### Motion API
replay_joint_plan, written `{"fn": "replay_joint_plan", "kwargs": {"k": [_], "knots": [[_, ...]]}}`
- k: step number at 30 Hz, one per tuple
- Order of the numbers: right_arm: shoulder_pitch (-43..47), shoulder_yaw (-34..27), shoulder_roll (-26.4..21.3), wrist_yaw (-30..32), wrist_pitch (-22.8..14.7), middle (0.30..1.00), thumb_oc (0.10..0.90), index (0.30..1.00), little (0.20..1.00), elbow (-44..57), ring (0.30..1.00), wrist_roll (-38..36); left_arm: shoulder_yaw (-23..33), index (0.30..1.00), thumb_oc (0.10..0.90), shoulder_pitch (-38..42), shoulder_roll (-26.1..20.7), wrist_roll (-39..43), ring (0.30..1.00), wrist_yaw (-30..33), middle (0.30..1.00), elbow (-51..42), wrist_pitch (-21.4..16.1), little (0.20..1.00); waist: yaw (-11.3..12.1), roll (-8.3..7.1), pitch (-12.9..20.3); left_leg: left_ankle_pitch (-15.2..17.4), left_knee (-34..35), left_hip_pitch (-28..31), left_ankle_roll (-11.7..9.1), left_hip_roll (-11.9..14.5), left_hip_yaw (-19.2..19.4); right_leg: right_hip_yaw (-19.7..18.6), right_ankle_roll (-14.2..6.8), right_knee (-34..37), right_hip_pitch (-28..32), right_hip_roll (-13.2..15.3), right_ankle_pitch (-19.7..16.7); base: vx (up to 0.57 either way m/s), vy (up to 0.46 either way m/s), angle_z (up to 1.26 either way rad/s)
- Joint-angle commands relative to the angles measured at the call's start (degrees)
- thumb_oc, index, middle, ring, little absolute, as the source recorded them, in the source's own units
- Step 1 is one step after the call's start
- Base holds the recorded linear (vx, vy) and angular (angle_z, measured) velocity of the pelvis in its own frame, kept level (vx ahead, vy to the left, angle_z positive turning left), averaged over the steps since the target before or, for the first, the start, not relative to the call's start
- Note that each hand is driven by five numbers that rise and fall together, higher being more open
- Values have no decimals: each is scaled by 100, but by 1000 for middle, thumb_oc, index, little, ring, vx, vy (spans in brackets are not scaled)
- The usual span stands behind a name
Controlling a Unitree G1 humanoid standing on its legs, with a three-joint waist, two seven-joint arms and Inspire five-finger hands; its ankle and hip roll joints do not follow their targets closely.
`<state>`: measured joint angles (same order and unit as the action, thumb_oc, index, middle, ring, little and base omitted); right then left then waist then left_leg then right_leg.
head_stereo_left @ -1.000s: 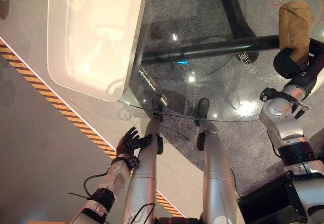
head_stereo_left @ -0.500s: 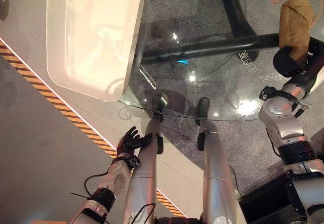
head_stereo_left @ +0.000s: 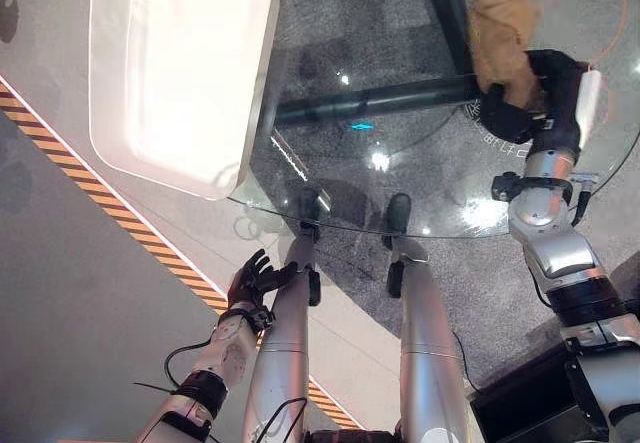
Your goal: Wipe the table with a cloth and put it in the basket.
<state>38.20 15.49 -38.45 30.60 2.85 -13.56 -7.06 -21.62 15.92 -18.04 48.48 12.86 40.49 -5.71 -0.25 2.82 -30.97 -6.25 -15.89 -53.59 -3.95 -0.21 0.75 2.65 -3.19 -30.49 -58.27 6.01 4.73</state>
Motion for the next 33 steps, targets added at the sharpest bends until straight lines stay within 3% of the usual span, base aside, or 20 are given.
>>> {"fn": "replay_joint_plan", "kwargs": {"k": [1,10,18,23,33], "knots": [[-40,829,-55,-815,-321,300,100,300,200,672,300,229,20,900,800,-722,86,-79,900,-89,900,-92,12,900,65,200,118,611,-661,-230,166,-374,179,381,-233,966,77,-156,-740,0,0,0],[-36,1448,149,-1477,-247,300,100,300,200,539,300,240,-79,900,800,-637,65,-36,900,-93,900,-101,41,900,106,240,118,572,-622,-221,170,-418,174,410,-209,996,83,-141,-729,0,0,0],[60,1818,97,-2357,-493,300,100,300,200,706,300,-11,-151,900,800,-543,25,12,900,-87,900,-109,25,900,119,231,118,550,-638,-232,168,-437,169,422,-215,987,76,-135,-735,0,0,0],[242,2282,-52,-2988,-433,300,100,300,200,859,300,-164,-222,900,800,-481,-43,32,900,-32,900,-164,81,900,147,226,118,523,-643,-230,170,-436,167,449,-211,975,77,-126,-744,-2,-3,7],[339,2526,-199,-3481,-206,300,100,300,200,1213,300,-239,-143,900,800,-443,-146,54,900,-3,900,-215,109,900,156,174,118,482,-586,-180,176,-426,171,476,-211,1034,145,-151,-758,-7,-13,6]]}}
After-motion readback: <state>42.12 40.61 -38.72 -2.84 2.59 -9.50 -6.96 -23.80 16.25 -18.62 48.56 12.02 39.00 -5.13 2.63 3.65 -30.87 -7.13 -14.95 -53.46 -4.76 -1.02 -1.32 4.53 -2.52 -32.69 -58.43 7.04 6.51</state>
